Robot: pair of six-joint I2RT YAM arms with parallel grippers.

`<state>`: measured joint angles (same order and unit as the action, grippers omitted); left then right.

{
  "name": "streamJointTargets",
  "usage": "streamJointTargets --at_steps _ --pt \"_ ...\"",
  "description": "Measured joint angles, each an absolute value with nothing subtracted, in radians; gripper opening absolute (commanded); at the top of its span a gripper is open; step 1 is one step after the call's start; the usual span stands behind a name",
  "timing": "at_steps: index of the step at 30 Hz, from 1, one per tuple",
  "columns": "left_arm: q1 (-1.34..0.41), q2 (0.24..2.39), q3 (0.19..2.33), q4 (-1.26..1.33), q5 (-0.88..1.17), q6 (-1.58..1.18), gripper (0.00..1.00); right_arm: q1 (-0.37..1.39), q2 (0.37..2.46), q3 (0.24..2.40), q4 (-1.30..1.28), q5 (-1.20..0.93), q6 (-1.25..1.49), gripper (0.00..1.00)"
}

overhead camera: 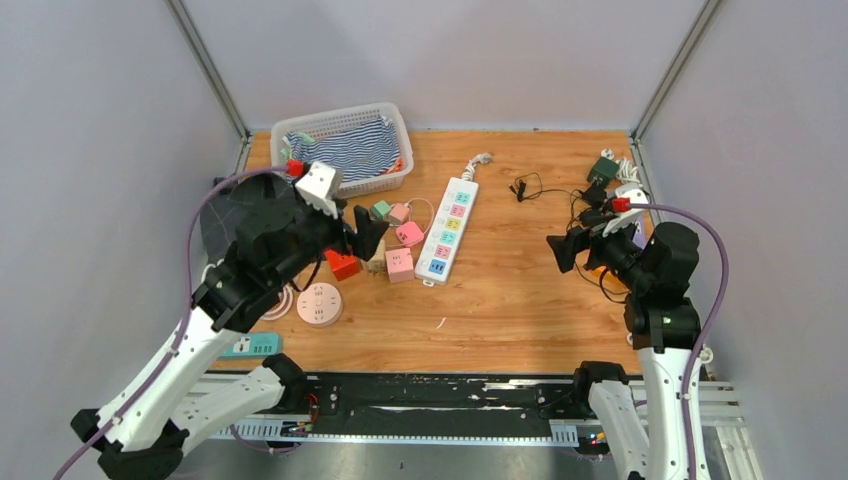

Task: Pull the plug off the socket
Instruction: Reset both arms

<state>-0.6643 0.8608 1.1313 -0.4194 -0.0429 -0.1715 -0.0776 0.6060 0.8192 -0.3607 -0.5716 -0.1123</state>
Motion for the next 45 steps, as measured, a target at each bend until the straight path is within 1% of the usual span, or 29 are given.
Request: streamJointTargets --at_steps 6,10,15,27,45 --pt "-0.664 0.653 0.841 -0.465 -0.137 -0.093 1.0 -0.109 0.626 0.844 -0.365 -0.581 -0.088 1.0" --pt "-0.663 0.587 0.764 -0.47 -0.152 -0.068 1.0 -0.143 0.648 0.844 -0.368 -0.594 -0.082 1.0" --pt "-0.662 0.538 0.746 -0.459 -0.157 -0.061 1.0 -0.2 0.67 0.844 -0.368 -0.612 -0.078 1.0" --pt "-0.645 0.567 0.738 -0.45 -0.061 -0.067 1.0 -0.297 0.746 0.861 -0.406 -0.706 -0.093 1.0" --pt "-0.638 0.579 0.737 -0.45 -0.044 -0.078 1.0 -0.308 0.735 0.889 -0.435 -0.733 -0.104 1.0"
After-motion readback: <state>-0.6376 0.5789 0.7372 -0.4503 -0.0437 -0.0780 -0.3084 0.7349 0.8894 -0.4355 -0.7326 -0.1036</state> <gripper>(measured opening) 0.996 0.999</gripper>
